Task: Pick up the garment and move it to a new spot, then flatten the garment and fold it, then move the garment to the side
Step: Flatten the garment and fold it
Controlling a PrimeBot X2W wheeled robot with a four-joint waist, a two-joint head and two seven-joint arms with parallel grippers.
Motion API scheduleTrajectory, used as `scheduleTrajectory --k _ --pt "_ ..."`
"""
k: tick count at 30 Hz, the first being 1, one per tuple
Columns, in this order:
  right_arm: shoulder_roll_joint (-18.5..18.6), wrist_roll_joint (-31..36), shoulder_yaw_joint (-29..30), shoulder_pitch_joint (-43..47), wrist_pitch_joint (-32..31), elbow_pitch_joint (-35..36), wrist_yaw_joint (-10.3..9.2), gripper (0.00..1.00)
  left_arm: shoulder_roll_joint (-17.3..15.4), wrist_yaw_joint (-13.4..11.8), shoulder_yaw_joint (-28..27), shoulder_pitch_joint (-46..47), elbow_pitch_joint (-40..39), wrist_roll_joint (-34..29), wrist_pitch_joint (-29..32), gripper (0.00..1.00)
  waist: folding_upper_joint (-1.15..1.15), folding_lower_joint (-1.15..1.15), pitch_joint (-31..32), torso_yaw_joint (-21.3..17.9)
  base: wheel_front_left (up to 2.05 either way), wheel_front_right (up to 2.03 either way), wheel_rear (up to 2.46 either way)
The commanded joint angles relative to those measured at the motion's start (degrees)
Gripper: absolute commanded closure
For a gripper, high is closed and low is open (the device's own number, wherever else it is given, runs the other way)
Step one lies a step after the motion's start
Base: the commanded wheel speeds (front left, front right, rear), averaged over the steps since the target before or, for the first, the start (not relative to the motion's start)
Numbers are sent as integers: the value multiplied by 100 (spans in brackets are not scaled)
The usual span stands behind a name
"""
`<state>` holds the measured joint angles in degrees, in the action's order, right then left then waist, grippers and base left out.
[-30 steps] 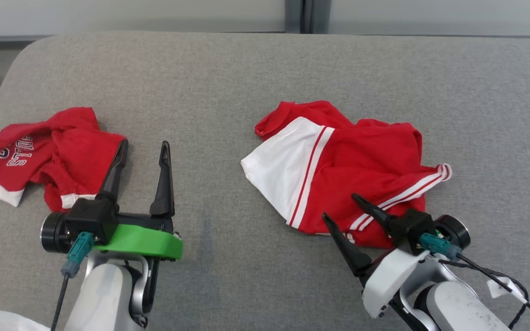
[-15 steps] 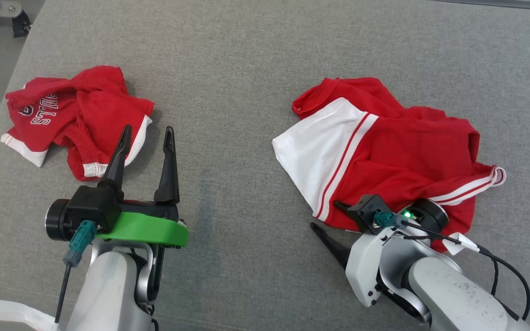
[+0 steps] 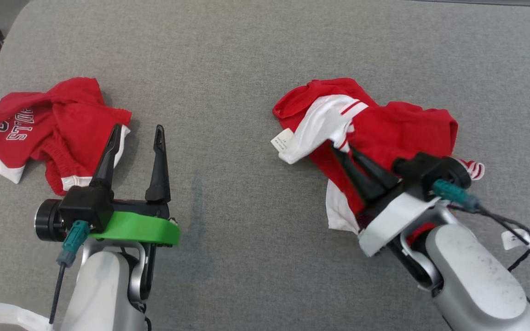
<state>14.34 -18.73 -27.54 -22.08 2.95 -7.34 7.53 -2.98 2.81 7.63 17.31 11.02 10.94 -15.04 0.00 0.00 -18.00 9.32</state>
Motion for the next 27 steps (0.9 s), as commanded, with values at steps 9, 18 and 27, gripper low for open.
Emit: scheduleTrajectory --k 9,18,27 --pt "-554 48 2512 712 418 159 -8 100 -69 79 -117 -123 42 -159 -20 0 0 0 220 -623 0 0 0" --pt "-945 83 4124 1255 445 -105 -7 0 -85 99 -155 -116 54 -218 -20 0 0 0 172 -874 0 0 0" --pt "-689 667 3705 1388 947 468 -7 0 -77 58 -229 -241 114 -238 -20 0 0 0 337 -901 0 0 0"
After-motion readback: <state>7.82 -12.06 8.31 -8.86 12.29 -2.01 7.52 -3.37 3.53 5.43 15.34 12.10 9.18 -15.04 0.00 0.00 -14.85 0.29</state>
